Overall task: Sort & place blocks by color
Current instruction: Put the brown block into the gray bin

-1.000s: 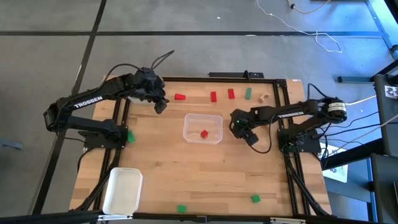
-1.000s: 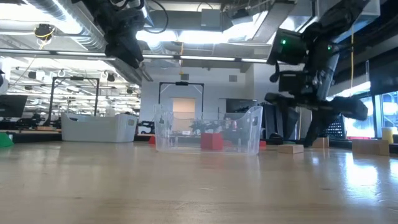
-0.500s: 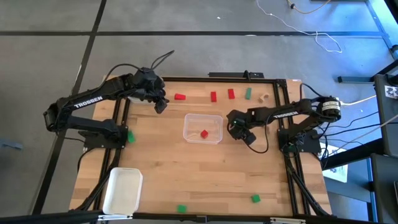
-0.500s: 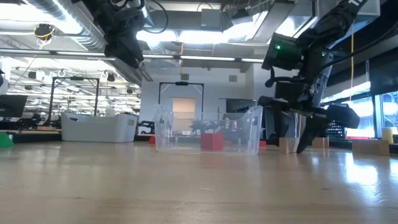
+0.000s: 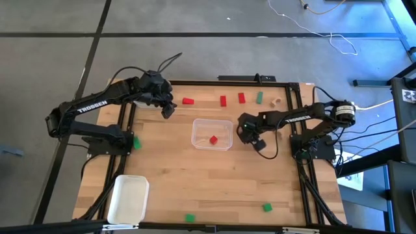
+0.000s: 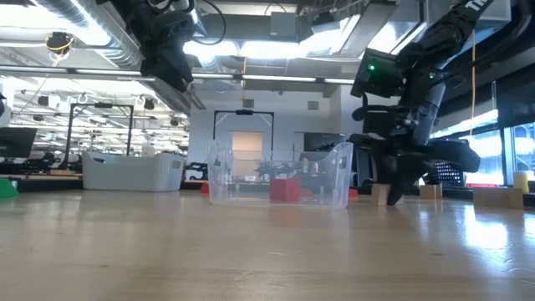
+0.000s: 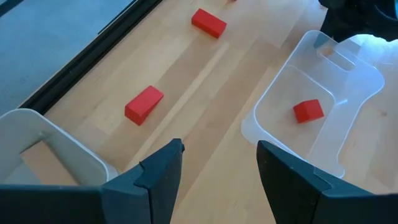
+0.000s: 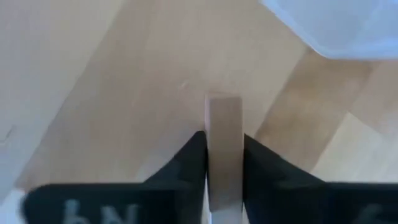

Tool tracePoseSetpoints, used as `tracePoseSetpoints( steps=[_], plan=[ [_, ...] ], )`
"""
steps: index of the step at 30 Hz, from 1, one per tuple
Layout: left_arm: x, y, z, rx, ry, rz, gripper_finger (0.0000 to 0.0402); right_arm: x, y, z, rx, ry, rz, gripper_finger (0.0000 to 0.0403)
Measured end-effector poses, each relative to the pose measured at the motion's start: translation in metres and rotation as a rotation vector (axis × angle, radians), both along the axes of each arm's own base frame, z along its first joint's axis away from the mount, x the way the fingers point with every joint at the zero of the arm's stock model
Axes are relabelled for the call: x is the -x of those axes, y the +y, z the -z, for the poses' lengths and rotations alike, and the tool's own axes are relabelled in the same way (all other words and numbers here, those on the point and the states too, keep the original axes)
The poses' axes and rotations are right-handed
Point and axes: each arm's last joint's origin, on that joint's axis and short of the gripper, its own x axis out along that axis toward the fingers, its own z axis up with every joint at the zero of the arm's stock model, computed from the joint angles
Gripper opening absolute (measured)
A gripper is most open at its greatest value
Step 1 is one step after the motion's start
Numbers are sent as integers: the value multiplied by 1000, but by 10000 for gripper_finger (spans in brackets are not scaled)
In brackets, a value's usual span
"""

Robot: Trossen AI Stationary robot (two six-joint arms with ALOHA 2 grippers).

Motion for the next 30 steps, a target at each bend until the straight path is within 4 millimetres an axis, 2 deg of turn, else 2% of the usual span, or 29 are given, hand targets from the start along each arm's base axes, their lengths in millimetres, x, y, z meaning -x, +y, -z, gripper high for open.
tracePoseSetpoints(
  steps=[6,11,15,21,26,30],
  plan=[
    [0,-1,0,17,-10,20,199,-4,-3,-5,-50,-26,276,57],
    [-1,-1,0,15,-12,19,199,-17,-7,-26,-34,-68,430,57],
    [-3,-1,-1,-46,-5,69,199,-35,-11,-55,-16,-133,449,57],
    [-16,-5,-10,-255,-53,235,199,-61,-17,-107,-10,-306,460,57],
    [-29,-10,-17,-436,-102,366,199,-73,-22,-144,62,-420,492,57],
    [-37,-17,-23,-559,-138,459,199,-77,-22,-162,77,-472,478,57]
  ],
)
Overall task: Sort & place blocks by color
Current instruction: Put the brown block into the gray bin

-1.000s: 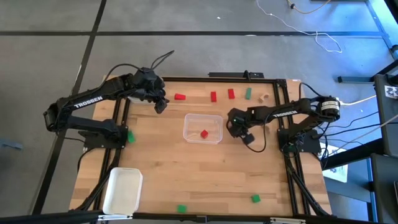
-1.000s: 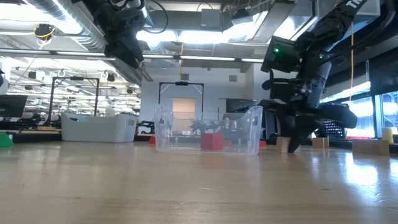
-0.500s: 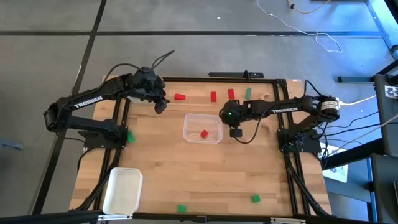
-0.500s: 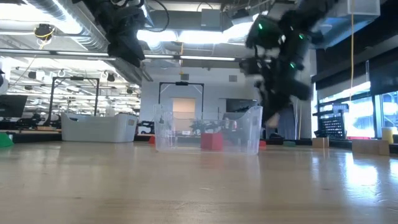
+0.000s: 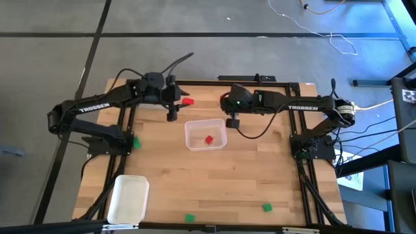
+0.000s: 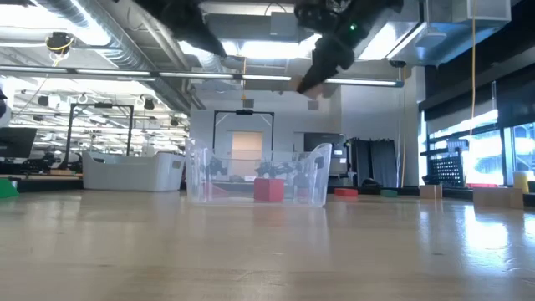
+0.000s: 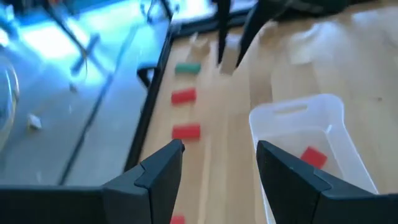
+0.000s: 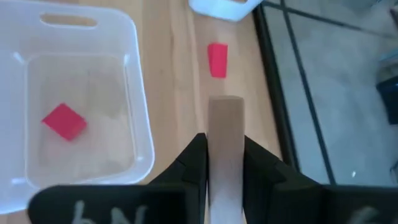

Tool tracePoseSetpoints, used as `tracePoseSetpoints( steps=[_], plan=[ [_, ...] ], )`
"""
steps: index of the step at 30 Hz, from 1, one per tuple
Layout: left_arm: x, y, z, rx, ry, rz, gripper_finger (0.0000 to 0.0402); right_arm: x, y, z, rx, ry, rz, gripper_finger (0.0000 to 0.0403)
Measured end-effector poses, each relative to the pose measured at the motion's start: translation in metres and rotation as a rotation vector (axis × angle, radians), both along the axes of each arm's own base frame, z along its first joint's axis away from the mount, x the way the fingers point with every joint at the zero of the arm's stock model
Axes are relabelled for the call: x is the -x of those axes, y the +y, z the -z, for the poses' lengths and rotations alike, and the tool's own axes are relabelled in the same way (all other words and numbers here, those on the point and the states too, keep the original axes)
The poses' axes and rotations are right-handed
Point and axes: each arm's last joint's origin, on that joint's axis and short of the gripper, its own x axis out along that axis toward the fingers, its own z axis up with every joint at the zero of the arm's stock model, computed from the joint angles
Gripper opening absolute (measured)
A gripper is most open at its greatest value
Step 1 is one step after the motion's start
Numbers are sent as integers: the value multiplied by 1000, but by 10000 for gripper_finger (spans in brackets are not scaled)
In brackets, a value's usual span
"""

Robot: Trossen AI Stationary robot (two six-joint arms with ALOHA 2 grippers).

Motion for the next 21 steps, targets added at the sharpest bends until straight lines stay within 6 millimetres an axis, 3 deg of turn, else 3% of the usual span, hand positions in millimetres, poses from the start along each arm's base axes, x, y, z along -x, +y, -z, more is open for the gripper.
tracePoseSetpoints(
  steps=[6,21],
  plan=[
    [-23,-9,-3,-98,-100,91,199,-6,3,-10,36,-70,-1,57],
    [-80,-8,28,-137,-184,145,198,-9,15,-11,72,-74,-29,57]
  ],
)
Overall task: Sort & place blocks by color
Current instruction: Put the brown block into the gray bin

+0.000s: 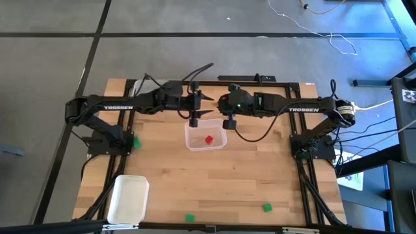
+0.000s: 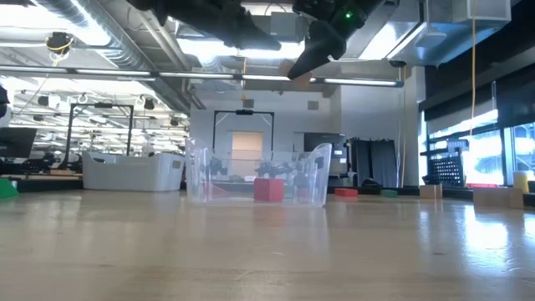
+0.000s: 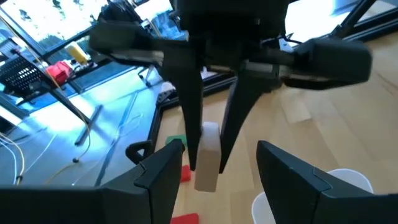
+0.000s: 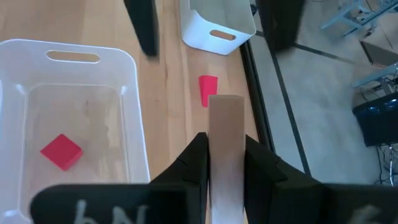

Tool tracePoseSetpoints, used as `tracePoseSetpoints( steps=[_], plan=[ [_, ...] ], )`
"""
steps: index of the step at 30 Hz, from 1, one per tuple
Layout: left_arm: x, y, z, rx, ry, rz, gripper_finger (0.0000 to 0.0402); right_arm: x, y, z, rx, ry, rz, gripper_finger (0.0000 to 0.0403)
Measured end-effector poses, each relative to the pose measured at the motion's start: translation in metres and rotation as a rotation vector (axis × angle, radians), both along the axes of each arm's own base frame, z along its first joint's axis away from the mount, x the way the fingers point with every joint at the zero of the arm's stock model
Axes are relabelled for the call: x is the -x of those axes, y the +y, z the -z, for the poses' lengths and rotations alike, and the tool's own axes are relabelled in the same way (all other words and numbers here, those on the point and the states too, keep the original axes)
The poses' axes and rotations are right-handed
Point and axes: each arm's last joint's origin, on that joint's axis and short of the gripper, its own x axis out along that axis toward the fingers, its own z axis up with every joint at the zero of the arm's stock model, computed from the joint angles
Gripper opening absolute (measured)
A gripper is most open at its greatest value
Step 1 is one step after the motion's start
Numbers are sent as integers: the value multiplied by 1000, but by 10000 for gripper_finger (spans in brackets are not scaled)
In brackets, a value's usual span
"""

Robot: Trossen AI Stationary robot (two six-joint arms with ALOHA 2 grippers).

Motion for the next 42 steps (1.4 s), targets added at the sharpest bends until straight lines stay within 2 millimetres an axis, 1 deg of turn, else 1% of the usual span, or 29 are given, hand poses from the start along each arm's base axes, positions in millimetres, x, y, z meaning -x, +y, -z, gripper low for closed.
tracePoseSetpoints(
  steps=[7,13,20,25,31,35,37,42],
  plan=[
    [-10,2,11,3,17,2,192,0,3,0,4,1,-9,57],
    [-14,3,17,5,27,0,171,-1,4,0,3,-4,-11,57],
    [-17,4,21,6,31,1,147,-2,11,0,3,-8,-33,57],
    [-17,4,21,10,30,-2,116,-2,14,0,0,-7,-38,57],
    [-17,5,22,6,37,-4,46,-2,14,0,-12,-5,-47,57],
    [-17,5,22,11,38,-4,46,-2,14,1,-25,-6,-62,57],
    [-17,5,22,14,37,-5,46,-2,14,1,-30,-9,-58,67],
    [-16,5,23,44,45,-22,46,-2,14,1,-23,-11,-34,123]
  ],
)
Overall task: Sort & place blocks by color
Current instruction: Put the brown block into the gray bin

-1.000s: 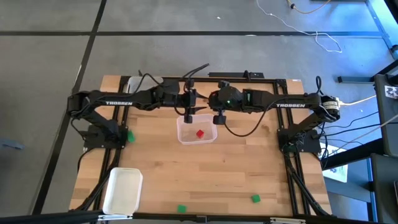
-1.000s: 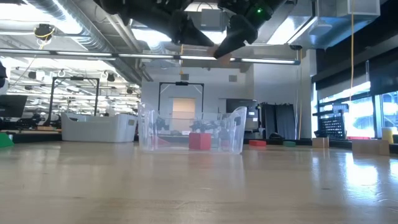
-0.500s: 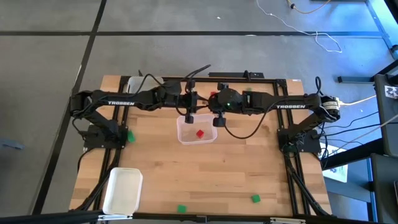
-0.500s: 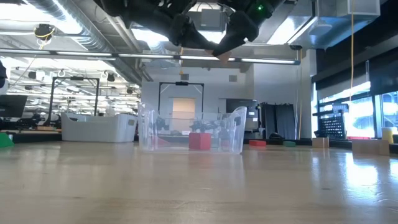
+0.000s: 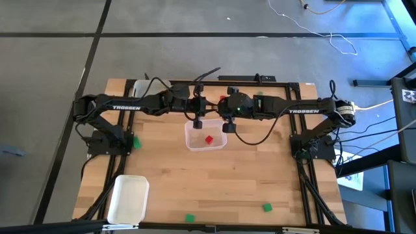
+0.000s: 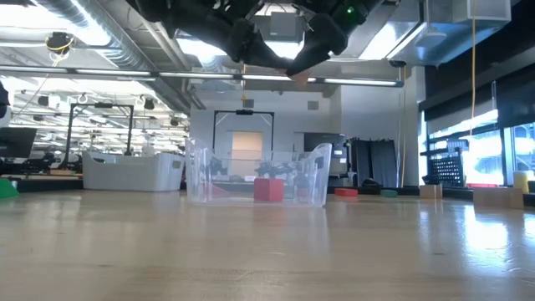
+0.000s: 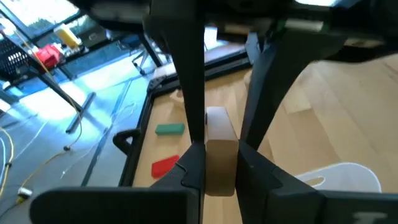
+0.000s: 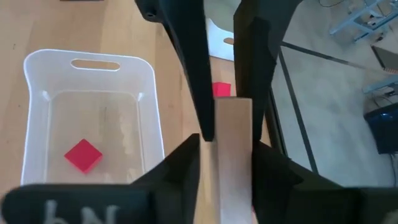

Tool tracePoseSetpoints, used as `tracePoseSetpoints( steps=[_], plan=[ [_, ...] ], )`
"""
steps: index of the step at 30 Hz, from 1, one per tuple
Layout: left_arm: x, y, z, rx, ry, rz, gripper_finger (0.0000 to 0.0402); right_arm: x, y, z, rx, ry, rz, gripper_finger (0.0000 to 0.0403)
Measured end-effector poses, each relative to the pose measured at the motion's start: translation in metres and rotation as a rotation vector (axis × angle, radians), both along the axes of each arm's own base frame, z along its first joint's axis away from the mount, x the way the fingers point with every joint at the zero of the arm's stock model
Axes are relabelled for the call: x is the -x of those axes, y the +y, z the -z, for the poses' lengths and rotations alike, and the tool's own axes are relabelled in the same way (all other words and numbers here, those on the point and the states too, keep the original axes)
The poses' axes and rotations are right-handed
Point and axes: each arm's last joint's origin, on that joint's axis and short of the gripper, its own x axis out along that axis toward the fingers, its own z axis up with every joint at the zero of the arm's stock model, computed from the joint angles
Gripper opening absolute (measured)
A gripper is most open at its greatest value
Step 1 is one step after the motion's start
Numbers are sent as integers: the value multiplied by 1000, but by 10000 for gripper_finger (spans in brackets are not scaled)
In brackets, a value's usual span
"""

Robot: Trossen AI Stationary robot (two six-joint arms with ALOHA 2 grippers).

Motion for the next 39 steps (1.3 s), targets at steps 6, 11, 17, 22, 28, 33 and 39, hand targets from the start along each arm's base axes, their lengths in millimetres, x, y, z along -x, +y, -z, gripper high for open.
tracePoseSetpoints(
  steps=[6,11,17,22,28,33,39],
  plan=[
    [12,7,-5,-10,50,-96,46,4,-1,-5,31,-7,47,139],
    [43,25,-18,52,94,-268,46,18,-2,-16,24,-29,146,141],
    [88,47,-27,161,162,-580,46,37,-2,-26,-22,-44,259,141],
    [120,67,-18,341,242,-810,46,41,-2,-27,-37,-41,287,142],
    [148,91,4,501,386,-1029,46,41,-2,-26,-39,-28,286,142],
    [163,108,24,600,503,-1156,46,41,-2,-26,-39,-25,286,142],
    [165,127,51,669,610,-1231,46,42,-2,-25,-39,-22,284,142]
  ],
)
